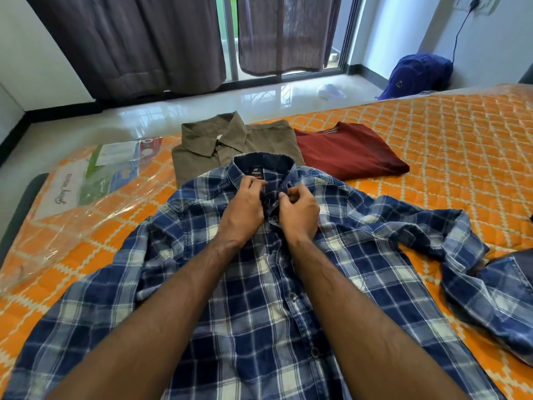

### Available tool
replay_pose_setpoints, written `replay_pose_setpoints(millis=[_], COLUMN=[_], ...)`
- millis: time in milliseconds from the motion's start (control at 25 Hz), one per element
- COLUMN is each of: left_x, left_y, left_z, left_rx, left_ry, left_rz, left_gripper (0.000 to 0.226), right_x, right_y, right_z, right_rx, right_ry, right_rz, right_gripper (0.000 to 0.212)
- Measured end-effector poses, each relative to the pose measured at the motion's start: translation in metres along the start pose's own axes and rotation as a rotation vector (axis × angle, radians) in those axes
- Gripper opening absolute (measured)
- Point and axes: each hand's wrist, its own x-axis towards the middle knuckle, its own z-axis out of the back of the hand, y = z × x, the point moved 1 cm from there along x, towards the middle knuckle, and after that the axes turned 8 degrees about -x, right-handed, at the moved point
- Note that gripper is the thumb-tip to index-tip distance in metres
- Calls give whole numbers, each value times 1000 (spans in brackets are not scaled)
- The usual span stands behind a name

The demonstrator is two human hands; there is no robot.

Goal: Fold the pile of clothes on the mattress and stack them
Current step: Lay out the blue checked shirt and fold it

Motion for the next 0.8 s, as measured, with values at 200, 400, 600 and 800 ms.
replay_pose_setpoints(millis=[200,400,600,800], left_x=[11,5,-4,-27], left_y=[9,-8,-23,-27], left_z=[5,20,37,42], left_rx=[124,103,-287,-507], left_ry=[35,18,6,33], left_rz=[32,94,313,393], left_gripper=[15,4,7,10], right_x=[-6,-9,-34,-51], right_y=[-28,-21,-10,-3], right_z=[1,15,22,18], right_rx=[285,435,410,358], right_ry=[87,84,141,192], right_rz=[-47,-174,-167,-113], right_gripper=[3,10,11,8])
